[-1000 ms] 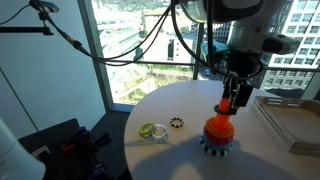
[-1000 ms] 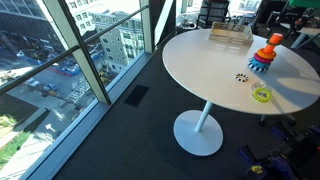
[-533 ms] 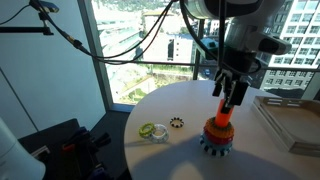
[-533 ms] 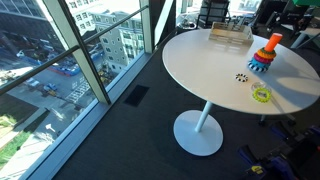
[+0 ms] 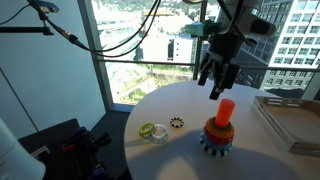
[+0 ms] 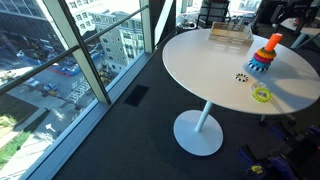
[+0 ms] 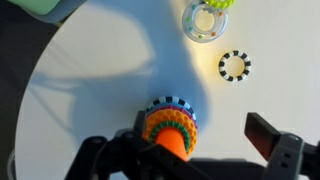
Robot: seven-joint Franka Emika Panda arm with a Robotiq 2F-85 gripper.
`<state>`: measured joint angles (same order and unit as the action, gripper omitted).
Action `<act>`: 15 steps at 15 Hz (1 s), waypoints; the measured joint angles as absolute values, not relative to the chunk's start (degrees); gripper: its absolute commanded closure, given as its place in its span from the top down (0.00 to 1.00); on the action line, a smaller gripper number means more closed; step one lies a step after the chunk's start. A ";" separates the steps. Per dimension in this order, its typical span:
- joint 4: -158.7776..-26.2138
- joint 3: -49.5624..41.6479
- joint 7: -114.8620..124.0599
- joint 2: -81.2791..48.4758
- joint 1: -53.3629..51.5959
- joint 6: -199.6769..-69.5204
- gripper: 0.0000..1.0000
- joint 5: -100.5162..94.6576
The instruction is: Put the dark green ring around the orange rod
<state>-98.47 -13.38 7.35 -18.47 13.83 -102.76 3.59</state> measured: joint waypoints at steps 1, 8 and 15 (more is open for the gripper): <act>-98.48 -13.32 7.28 -17.74 13.43 -102.07 1.00 2.45; -99.52 -12.11 7.23 -10.24 9.71 -98.53 1.00 -6.37; -104.94 -10.05 2.72 -1.06 8.58 -98.19 1.00 -7.86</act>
<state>-104.94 -10.05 2.72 -1.06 8.58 -98.19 -7.86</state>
